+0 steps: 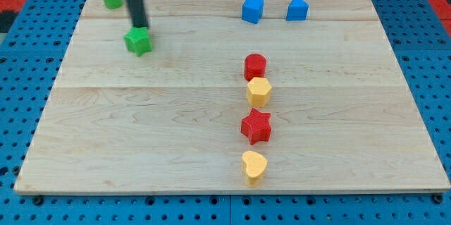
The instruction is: Move green blocks to the left of the red circle
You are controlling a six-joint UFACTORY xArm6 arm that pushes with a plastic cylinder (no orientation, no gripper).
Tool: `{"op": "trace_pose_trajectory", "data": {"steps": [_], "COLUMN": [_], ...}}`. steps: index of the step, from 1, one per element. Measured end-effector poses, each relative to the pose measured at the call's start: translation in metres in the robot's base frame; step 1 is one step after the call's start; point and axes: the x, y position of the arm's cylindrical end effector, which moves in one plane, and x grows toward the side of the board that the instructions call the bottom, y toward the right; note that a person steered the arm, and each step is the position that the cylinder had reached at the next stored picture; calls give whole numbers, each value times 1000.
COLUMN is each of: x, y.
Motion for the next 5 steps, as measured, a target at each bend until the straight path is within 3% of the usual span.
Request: {"op": "trace_pose_trajectory", "data": {"steps": [1, 2, 4, 5], "x": [-36, -36, -107, -107], "y": [-50, -106, -98, -55]}}
